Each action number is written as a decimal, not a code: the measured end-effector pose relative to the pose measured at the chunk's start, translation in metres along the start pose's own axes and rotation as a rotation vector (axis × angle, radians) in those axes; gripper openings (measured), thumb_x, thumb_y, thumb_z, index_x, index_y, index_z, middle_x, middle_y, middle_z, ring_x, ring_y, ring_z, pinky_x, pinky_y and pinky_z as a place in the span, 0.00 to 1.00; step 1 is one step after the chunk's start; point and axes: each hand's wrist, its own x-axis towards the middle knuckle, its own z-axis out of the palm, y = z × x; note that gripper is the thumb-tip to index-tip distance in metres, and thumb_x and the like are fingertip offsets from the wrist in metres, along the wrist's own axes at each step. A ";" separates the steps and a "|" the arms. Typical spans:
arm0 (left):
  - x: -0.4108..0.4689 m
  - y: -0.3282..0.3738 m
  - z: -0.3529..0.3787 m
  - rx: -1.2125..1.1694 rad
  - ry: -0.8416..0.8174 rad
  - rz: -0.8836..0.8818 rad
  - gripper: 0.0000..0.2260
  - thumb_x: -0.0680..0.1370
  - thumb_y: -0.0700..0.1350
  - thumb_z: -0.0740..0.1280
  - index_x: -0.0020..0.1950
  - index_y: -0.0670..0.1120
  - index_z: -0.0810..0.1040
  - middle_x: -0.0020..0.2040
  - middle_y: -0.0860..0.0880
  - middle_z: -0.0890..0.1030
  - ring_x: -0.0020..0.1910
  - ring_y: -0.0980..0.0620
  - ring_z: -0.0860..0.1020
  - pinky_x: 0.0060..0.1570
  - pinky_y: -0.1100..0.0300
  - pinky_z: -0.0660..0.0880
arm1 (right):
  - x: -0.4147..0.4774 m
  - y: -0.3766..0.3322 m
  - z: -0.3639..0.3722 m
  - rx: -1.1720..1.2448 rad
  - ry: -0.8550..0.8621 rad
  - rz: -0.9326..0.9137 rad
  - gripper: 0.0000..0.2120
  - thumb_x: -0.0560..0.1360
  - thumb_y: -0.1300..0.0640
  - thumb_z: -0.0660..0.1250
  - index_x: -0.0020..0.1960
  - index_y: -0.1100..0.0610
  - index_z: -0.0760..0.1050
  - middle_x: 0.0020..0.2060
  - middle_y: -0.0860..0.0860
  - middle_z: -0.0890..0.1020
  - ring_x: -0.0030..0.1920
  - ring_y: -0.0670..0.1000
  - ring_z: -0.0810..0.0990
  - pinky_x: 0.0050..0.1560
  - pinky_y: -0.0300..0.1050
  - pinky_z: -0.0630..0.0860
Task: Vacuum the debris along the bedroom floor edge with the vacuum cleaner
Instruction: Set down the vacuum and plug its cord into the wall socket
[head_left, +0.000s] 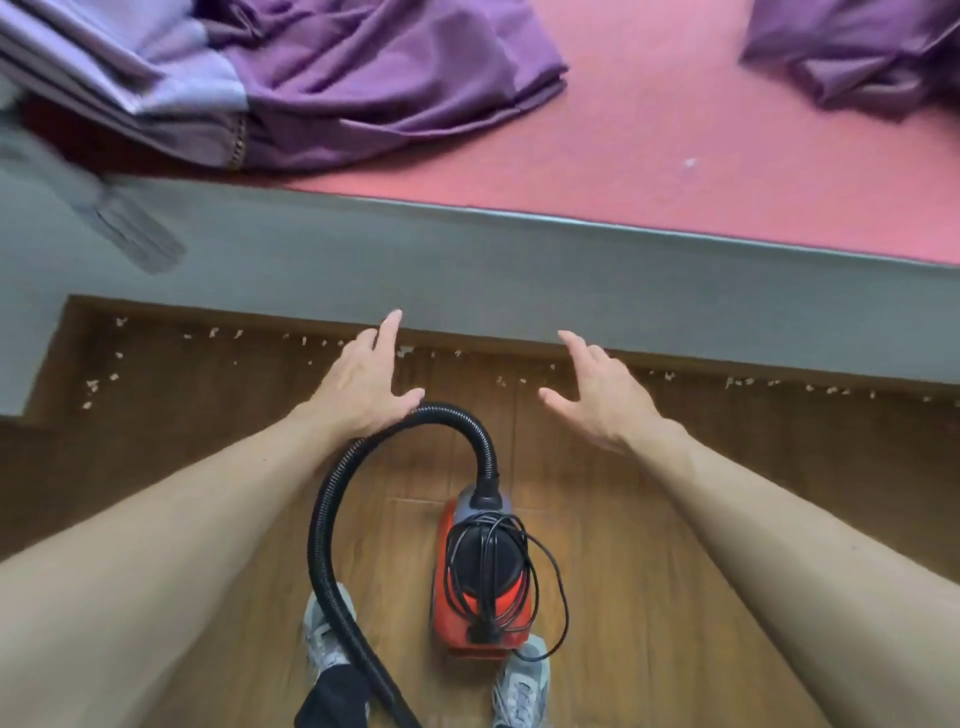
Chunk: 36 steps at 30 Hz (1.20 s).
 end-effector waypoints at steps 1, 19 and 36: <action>0.001 0.012 -0.022 0.024 0.008 0.031 0.44 0.77 0.55 0.71 0.82 0.48 0.45 0.75 0.40 0.66 0.73 0.41 0.67 0.72 0.46 0.65 | -0.001 -0.003 -0.026 -0.024 0.028 -0.013 0.36 0.78 0.41 0.62 0.79 0.49 0.50 0.70 0.55 0.70 0.67 0.60 0.71 0.63 0.58 0.74; -0.078 0.192 -0.360 0.314 0.367 0.268 0.46 0.70 0.67 0.63 0.81 0.55 0.43 0.71 0.42 0.71 0.69 0.41 0.71 0.68 0.44 0.70 | -0.090 -0.067 -0.417 -0.246 0.412 -0.199 0.41 0.74 0.37 0.67 0.78 0.43 0.49 0.64 0.53 0.71 0.65 0.58 0.71 0.59 0.54 0.73; -0.146 0.214 -0.540 0.405 0.454 0.299 0.46 0.75 0.64 0.69 0.80 0.54 0.42 0.72 0.41 0.68 0.66 0.41 0.73 0.65 0.44 0.74 | -0.159 -0.196 -0.547 -0.329 0.568 -0.257 0.44 0.73 0.33 0.65 0.79 0.43 0.45 0.71 0.53 0.66 0.69 0.59 0.68 0.63 0.57 0.72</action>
